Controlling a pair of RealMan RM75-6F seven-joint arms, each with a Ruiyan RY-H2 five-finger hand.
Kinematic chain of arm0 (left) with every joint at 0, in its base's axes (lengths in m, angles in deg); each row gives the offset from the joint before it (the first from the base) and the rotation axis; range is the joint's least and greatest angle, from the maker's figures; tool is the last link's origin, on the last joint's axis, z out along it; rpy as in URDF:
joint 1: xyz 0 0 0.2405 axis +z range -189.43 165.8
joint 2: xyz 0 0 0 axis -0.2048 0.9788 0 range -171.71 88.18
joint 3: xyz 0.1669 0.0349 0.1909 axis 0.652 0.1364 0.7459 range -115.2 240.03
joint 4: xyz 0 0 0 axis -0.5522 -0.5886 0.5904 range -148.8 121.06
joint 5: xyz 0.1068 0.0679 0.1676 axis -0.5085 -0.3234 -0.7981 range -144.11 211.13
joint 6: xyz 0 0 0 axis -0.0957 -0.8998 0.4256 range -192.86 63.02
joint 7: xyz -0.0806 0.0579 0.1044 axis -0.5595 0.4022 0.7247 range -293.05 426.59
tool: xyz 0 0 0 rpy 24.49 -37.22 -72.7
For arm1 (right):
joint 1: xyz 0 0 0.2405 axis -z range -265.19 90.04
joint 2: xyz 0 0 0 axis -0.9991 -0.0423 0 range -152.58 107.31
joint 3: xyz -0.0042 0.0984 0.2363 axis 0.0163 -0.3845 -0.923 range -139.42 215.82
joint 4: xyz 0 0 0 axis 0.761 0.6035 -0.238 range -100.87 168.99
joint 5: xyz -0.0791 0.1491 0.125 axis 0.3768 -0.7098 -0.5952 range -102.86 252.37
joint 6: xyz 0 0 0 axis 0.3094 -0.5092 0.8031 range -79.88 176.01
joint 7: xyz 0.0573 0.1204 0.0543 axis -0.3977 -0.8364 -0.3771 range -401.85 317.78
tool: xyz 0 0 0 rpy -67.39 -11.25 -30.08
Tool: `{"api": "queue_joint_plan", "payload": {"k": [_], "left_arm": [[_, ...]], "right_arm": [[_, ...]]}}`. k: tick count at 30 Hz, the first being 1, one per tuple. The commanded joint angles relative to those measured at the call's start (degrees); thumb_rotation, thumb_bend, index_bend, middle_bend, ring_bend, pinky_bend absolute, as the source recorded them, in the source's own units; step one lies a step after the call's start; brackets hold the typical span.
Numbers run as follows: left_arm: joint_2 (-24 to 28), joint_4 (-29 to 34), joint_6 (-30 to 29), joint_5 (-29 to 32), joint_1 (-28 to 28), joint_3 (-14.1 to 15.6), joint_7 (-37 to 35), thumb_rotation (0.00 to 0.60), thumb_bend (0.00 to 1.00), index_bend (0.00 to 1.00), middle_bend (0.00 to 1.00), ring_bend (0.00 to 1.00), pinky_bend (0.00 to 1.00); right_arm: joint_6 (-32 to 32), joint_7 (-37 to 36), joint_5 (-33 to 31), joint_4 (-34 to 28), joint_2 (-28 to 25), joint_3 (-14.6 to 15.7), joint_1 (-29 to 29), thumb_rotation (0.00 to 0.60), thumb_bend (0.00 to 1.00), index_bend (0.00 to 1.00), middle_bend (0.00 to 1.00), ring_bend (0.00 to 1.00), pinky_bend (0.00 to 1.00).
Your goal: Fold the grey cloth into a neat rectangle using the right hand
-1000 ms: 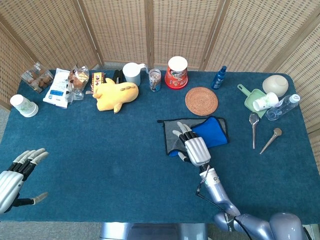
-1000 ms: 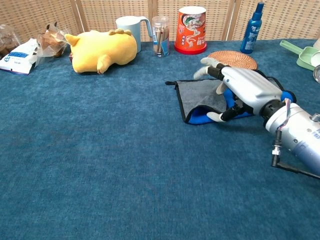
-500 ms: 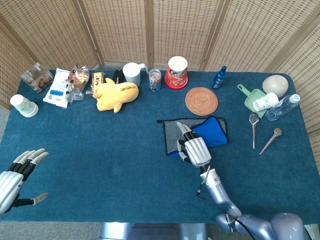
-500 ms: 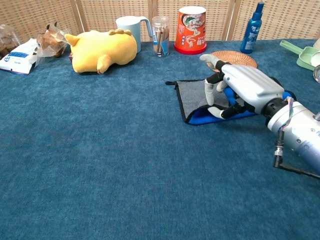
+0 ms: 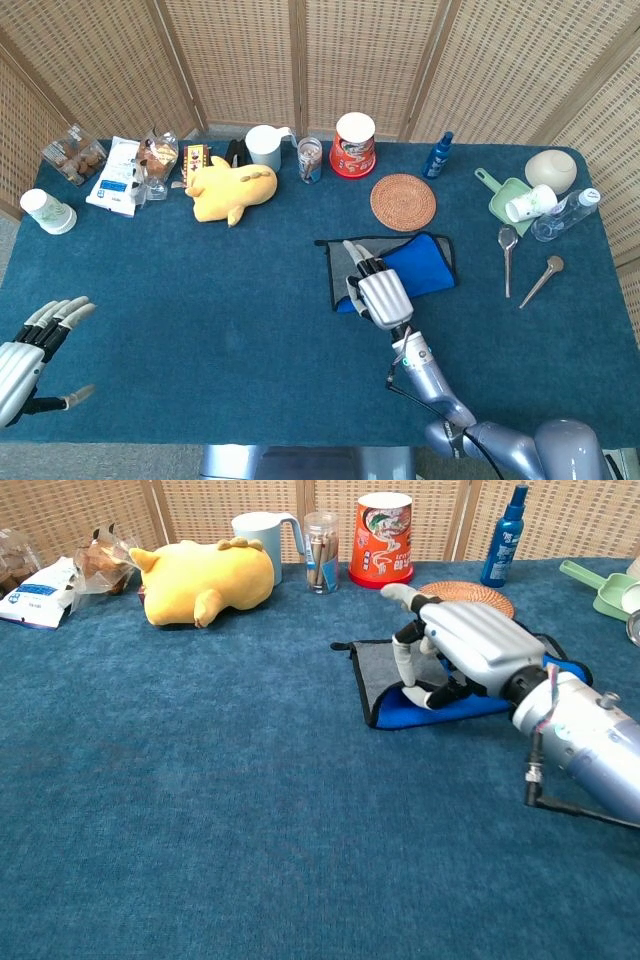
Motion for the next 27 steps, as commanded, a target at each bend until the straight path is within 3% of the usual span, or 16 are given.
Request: {"api": "queue_joint_plan", "payload": {"k": [1, 27], "left_arm": [[0.07, -0.01, -0.12, -0.05, 0.03, 0.01, -0.13, 0.6, 0.24, 0.07, 0.0, 0.0, 0.06], [0.54, -0.52, -0.63, 0.16, 0.04, -0.16, -1.92, 0.6, 0.24, 0.07, 0.0, 0.0, 0.06]], "right_arm": [[0.8, 0.85, -0.77, 0.6, 0.56, -1.1, -0.94, 0.6, 0.37, 0.68, 0.06, 0.13, 0.35], [3.92, 5.3, -7.94, 7.94, 6.08, -8.64, -7.2, 0.6, 0.39, 0.72, 0.07, 0.13, 0.35]]}}
